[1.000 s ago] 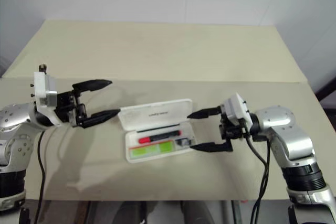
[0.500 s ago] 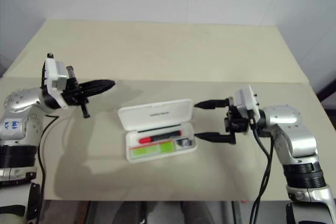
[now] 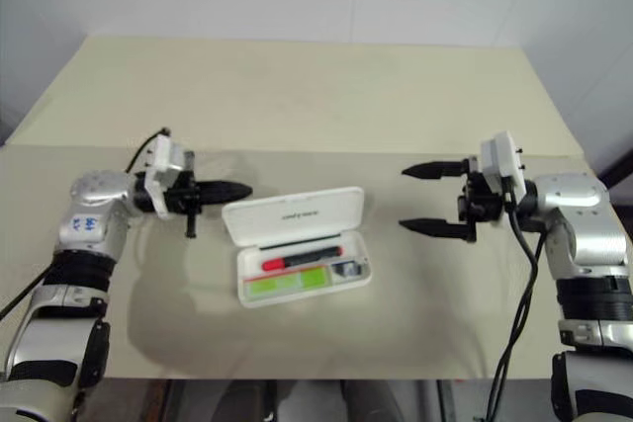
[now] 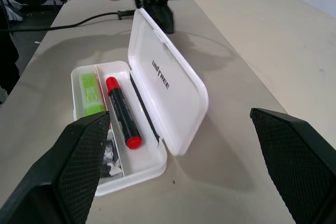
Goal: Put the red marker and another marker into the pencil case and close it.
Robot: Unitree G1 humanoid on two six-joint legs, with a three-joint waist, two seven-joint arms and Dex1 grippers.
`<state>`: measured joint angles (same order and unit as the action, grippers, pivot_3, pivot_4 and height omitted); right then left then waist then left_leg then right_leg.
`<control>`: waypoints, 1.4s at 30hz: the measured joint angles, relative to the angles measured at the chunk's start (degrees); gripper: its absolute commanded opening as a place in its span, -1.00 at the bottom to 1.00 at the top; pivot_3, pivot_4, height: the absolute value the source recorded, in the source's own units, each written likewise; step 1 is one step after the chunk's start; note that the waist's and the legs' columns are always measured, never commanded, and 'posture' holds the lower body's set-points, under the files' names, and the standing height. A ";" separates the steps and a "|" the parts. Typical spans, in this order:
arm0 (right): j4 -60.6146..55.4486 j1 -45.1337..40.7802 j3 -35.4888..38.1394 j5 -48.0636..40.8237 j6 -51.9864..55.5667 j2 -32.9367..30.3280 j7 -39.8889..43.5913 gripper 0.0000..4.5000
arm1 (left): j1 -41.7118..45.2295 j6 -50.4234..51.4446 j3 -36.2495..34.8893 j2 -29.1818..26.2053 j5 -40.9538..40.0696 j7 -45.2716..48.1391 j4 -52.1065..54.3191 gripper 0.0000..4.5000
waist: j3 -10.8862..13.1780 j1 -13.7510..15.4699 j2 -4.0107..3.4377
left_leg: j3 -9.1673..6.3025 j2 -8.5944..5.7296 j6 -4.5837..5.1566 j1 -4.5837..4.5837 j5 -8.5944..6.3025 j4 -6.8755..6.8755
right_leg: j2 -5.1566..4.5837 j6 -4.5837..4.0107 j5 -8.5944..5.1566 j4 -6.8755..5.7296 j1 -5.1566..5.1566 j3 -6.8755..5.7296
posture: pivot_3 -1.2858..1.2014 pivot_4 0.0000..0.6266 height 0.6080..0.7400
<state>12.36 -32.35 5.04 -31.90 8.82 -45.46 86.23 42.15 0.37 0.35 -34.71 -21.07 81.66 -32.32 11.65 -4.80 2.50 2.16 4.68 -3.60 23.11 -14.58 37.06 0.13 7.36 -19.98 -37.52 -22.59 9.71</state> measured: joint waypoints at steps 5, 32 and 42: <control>-0.94 1.51 1.07 -0.76 0.33 -1.86 0.33 1.00 | -0.82 4.38 1.12 -0.11 -1.08 4.31 6.25 -0.99 | 0.02 0.03 -0.03 | -0.02 0.00 0.00 0.00 0.00 0.02 | -0.01 0.00 0.00 -0.04 0.02 0.01 | 0.03 -0.52 1.00; -8.80 10.13 4.13 -4.71 3.80 -3.83 0.56 1.00 | -5.55 -9.98 18.84 -4.22 8.78 4.36 22.37 -0.99 | 0.02 0.04 -0.06 | -0.01 -0.03 0.04 -0.08 0.02 0.13 | -0.04 0.03 0.01 -0.04 0.13 0.11 | 0.03 -0.52 1.00; -8.74 8.74 3.85 -4.57 3.79 -2.79 0.37 1.00 | -1.78 -19.44 20.33 -1.48 10.44 4.25 15.78 -0.99 | -0.02 0.05 -0.14 | 0.03 -0.05 0.13 -0.24 0.07 0.15 | -0.04 0.07 0.05 -0.05 0.29 0.17 | 0.03 -0.52 1.00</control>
<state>3.62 -23.62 8.89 -36.47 12.61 -48.25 86.60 40.36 -19.07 20.68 -36.18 -10.63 85.91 -16.54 11.63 -4.74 2.37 2.19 4.63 -3.48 22.87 -14.52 37.21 0.09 7.43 -19.93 -37.57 -22.30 9.89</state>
